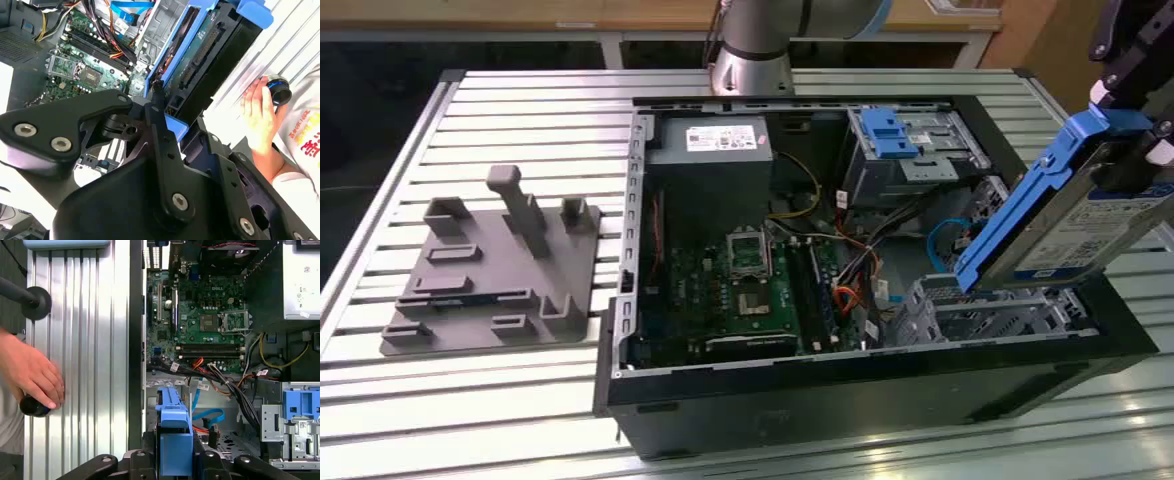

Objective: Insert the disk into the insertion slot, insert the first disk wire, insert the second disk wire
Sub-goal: 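Insert the disk into the insertion slot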

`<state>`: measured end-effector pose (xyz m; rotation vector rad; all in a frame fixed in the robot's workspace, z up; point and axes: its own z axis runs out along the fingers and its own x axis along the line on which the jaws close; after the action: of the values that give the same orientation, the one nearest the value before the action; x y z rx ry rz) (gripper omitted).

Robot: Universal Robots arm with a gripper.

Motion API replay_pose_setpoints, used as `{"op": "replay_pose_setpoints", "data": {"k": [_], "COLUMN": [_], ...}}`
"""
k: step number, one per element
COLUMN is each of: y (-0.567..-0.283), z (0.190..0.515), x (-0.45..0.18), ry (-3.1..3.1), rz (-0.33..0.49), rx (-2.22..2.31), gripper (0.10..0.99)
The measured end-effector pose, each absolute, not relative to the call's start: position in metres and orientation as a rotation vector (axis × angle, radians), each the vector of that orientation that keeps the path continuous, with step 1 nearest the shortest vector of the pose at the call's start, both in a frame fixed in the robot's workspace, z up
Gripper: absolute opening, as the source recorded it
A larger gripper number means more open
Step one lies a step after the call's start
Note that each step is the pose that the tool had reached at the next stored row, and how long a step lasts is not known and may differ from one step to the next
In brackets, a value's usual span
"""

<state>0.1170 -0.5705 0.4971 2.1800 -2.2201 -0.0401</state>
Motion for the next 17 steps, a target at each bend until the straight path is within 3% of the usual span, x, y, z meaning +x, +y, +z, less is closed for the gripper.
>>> {"op": "replay_pose_setpoints", "data": {"k": [17], "y": [-0.5706], "z": [0.4971], "x": [0.1170], "ry": [-2.231], "rz": [-0.064], "rx": [2.193], "gripper": [0.361]}}
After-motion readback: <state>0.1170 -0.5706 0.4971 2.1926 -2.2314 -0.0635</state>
